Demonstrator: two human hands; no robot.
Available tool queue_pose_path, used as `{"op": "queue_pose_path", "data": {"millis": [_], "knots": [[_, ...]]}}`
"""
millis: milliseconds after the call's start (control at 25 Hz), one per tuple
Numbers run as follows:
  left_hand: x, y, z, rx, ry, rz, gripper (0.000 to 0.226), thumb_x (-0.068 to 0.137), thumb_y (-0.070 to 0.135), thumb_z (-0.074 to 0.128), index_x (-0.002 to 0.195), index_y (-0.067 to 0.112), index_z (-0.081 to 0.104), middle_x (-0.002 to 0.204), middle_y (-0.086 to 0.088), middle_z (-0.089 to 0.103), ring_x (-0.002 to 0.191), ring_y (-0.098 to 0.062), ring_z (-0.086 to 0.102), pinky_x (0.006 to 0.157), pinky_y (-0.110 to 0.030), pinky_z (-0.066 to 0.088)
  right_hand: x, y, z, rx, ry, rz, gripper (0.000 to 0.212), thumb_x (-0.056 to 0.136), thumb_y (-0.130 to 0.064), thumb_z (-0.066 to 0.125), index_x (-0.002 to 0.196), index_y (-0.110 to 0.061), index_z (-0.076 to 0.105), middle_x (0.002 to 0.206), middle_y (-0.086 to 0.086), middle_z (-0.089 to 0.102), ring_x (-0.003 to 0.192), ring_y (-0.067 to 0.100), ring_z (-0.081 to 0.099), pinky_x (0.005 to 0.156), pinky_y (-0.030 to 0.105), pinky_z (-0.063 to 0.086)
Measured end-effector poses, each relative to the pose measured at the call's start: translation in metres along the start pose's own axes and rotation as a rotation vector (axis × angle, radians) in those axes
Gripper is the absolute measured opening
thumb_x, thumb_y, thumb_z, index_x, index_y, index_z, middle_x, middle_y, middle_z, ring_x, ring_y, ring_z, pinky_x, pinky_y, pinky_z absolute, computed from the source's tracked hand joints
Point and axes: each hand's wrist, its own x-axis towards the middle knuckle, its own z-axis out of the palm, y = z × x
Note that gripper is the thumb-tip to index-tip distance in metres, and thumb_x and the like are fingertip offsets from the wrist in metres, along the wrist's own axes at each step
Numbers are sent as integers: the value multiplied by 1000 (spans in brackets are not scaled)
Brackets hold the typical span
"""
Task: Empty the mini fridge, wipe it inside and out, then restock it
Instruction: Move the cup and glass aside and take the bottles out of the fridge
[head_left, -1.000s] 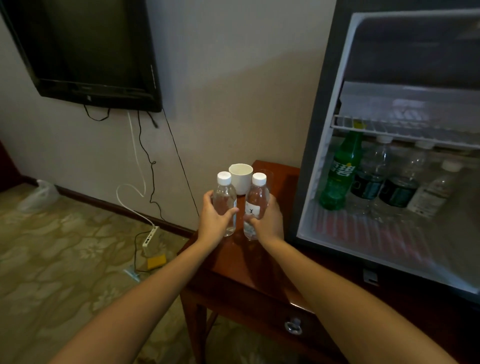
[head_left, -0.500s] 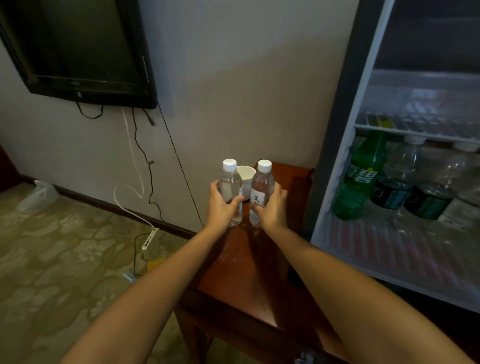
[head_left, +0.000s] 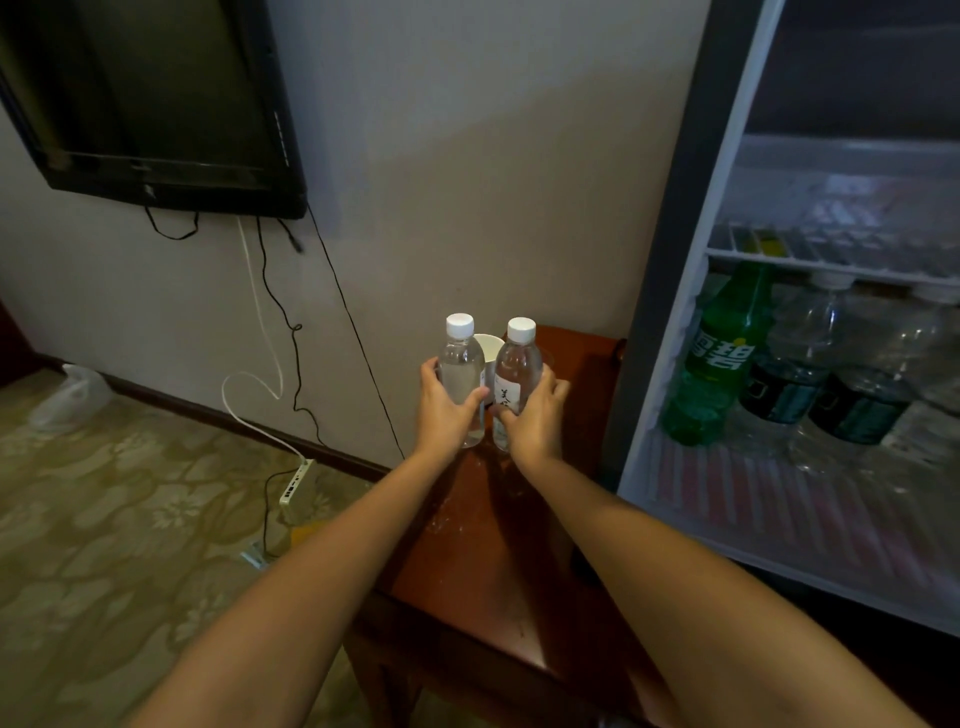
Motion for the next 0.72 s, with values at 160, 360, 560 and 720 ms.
{"op": "queue_pose_path", "data": {"millis": [160,360,560,720], "knots": [[-4,0,-1,52,3,-2,78,78,26,76,139,12,28,135,-8,48,121,-23,50,94,-29,44,-7,-5,-2,-172,-74,2,68,87,-23,66,140,-6,28,135,17,39,123,29,44,104,41,40],[-14,18,-14,199,-36,-32,93,77,23,77,147,9,17,147,-13,35,133,-28,38,108,-40,37,-22,-7,-30,-538,-302,21,41,97,-15,50,136,-6,39,130,13,48,115,23,53,95,31,45],[-63,51,-46,556,115,233,55,80,22,71,127,14,43,137,-8,33,129,-23,34,105,-28,29,-61,-18,-60,-693,-293,-450,26,97,-16,48,121,-10,56,123,10,53,109,24,52,89,33,48],[-120,80,-57,991,-171,380,43,84,30,62,123,17,51,130,-6,46,122,-25,40,101,-38,36,-98,-38,-90,-677,-378,-419,31,97,-21,48,127,-14,52,124,8,51,110,26,51,87,36,44]]}}
